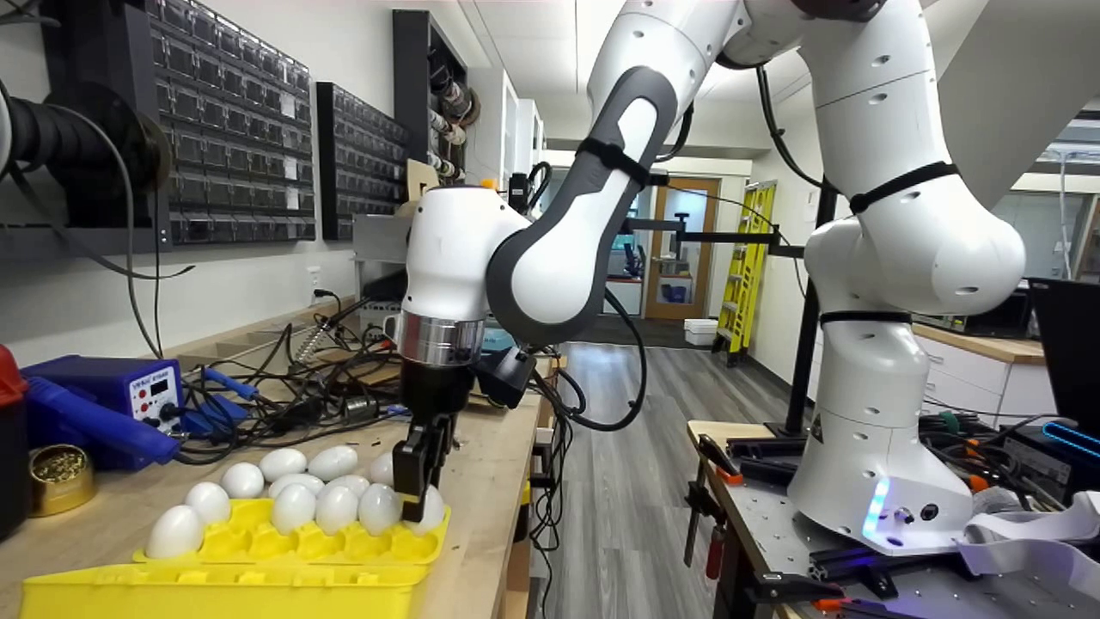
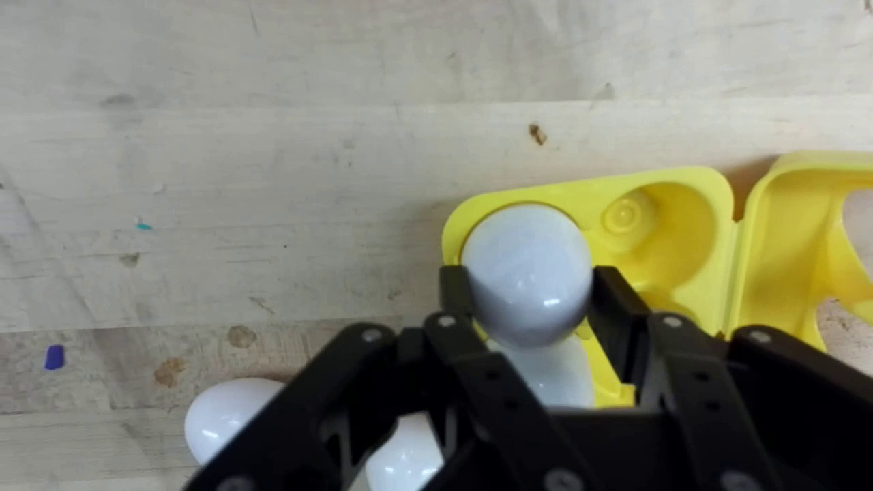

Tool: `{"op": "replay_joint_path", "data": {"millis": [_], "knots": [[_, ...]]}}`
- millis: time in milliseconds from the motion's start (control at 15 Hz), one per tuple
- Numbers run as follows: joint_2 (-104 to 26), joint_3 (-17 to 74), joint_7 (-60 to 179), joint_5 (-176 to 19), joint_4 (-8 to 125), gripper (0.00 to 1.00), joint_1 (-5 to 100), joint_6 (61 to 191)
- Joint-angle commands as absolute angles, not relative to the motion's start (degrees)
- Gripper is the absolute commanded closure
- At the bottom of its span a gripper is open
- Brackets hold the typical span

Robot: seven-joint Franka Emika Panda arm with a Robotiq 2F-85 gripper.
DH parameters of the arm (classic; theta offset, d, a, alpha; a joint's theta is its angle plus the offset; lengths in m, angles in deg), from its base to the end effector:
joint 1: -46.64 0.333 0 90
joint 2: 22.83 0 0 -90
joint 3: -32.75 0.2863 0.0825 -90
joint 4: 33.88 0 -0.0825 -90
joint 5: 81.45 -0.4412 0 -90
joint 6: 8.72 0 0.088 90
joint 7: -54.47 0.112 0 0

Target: Pick up an egg from the yellow tray and place it on the table.

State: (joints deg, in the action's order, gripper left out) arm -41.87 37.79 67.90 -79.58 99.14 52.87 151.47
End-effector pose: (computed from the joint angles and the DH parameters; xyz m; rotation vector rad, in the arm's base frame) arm 0.5426 0.1129 0.1280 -3.0889 0.0226 -0.2119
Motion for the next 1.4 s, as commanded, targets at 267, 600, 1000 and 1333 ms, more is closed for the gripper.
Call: {"op": "replay_joint_path", "data": {"millis": [267,600,1000,1333], "knots": [[-35.61,36.85,66.81,-80.30,100.60,0.77,53.50,150.15],[-33.88,35.12,68.15,-78.55,99.74,0.77,53.39,149.54],[-34.47,31.49,70.00,-75.87,99.08,0.77,53.38,148.46],[-36.74,30.48,70.79,-74.66,98.27,0.77,53.65,146.00]]}}
